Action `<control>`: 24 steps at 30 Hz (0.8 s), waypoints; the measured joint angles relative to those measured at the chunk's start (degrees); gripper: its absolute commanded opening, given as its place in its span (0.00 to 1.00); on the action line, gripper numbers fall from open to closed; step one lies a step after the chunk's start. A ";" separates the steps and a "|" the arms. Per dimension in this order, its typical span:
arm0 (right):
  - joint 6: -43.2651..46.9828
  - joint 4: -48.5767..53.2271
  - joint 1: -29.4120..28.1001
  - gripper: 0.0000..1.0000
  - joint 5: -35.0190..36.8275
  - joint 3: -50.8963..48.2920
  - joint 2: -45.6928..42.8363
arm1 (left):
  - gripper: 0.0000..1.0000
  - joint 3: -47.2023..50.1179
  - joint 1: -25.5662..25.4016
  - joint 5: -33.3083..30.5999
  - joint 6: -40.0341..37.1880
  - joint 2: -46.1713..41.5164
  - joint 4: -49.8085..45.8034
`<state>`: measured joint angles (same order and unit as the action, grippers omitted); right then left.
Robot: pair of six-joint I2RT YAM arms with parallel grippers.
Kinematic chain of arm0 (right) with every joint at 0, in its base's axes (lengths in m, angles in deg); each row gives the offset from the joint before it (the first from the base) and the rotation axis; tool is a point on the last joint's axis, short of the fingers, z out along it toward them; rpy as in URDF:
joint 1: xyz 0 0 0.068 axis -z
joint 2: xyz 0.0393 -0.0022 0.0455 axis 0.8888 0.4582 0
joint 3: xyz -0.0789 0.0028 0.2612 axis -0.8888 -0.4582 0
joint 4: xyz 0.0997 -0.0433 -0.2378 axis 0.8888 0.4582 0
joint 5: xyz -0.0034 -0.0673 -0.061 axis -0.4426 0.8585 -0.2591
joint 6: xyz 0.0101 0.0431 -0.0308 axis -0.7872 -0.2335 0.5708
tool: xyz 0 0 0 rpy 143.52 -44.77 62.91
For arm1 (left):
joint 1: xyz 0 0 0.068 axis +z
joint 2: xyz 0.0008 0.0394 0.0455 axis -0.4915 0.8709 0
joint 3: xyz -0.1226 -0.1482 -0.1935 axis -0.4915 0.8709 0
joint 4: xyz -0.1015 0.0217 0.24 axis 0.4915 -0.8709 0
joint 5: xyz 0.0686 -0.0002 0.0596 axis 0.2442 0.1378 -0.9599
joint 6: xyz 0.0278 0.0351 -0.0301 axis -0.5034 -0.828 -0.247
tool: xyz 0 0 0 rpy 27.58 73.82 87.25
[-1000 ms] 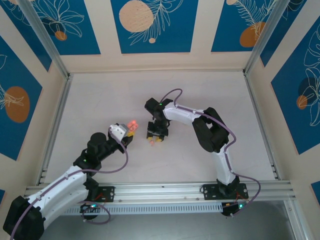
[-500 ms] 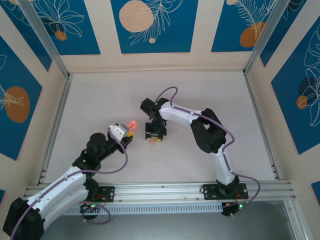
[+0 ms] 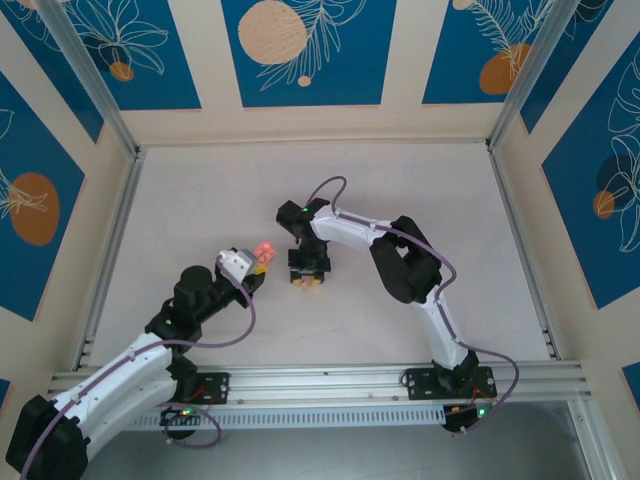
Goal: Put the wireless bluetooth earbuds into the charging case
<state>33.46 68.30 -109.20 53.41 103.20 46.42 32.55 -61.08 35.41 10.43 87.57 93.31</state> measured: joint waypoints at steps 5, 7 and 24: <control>0.55 0.37 -0.46 0.33 0.37 0.87 0.61 | 0.17 0.00 0.00 0.00 0.00 0.00 0.00; 0.59 0.66 -0.63 0.33 0.44 1.09 0.96 | 0.17 0.00 0.00 0.00 0.00 0.00 0.00; 1.22 2.84 -1.62 0.25 2.99 2.25 1.55 | 0.17 0.00 0.00 0.00 0.00 -0.31 -0.04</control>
<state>34.68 71.14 -110.82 56.41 105.45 47.97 32.55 -61.08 35.41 10.43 87.26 93.26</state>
